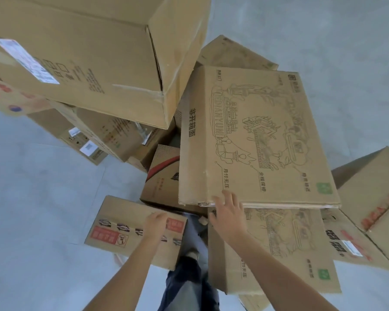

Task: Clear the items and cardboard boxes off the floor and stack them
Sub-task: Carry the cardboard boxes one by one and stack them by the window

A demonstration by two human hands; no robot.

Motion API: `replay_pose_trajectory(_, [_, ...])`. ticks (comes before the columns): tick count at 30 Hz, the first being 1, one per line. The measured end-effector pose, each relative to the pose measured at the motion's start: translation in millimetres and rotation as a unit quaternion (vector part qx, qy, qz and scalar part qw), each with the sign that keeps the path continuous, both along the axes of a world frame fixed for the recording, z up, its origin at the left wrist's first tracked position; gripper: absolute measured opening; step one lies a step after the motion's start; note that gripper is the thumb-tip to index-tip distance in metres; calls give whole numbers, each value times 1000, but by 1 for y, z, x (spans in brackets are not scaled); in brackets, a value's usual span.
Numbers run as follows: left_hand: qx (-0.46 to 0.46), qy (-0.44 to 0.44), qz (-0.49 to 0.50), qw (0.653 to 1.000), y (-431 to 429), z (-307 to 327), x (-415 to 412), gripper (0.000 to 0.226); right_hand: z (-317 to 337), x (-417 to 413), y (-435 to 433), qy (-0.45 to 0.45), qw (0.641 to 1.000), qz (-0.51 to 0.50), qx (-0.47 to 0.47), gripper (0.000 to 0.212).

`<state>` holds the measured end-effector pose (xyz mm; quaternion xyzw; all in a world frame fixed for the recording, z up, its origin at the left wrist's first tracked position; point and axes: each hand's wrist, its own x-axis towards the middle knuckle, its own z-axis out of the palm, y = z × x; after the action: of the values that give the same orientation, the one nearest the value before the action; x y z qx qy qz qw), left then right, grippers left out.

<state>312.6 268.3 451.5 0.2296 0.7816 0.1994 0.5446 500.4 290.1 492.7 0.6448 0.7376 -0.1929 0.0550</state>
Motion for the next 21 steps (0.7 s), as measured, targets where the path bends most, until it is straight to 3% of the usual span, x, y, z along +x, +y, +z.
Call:
replay_pose_trajectory(2, [-1, -4, -11, 1000, 17, -13, 3, 17, -16, -7, 14, -39, 998, 43, 15, 49])
replay_pose_trajectory(6, [-22, -123, 73, 989, 48, -26, 11, 39, -44, -23, 35, -95, 991, 86, 42, 68])
replay_pose_trajectory(9, [-46, -231, 154, 960, 61, -29, 16, 18, -56, -24, 41, -103, 991, 83, 27, 68])
replay_pose_trajectory(11, [-60, -230, 187, 953, 71, -29, 18, 12, -60, -18, 42, -110, 990, 80, 22, 74])
replay_pose_trajectory(15, [-105, -46, 102, 988, 89, -36, 17, 21, -65, -11, 42, -111, 988, 102, 31, 80])
replay_pose_trajectory(16, [-120, -55, 96, 987, 90, -39, 17, 20, -65, -11, 43, -107, 989, 103, 25, 79])
replay_pose_trajectory(19, [-126, -198, 150, 960, 84, -46, 13, 17, -70, -6, 44, -105, 989, 90, 46, 77])
replay_pose_trajectory(21, [-110, -228, 183, 950, 78, -47, 10, 11, -69, -5, 40, -105, 990, 80, 43, 78])
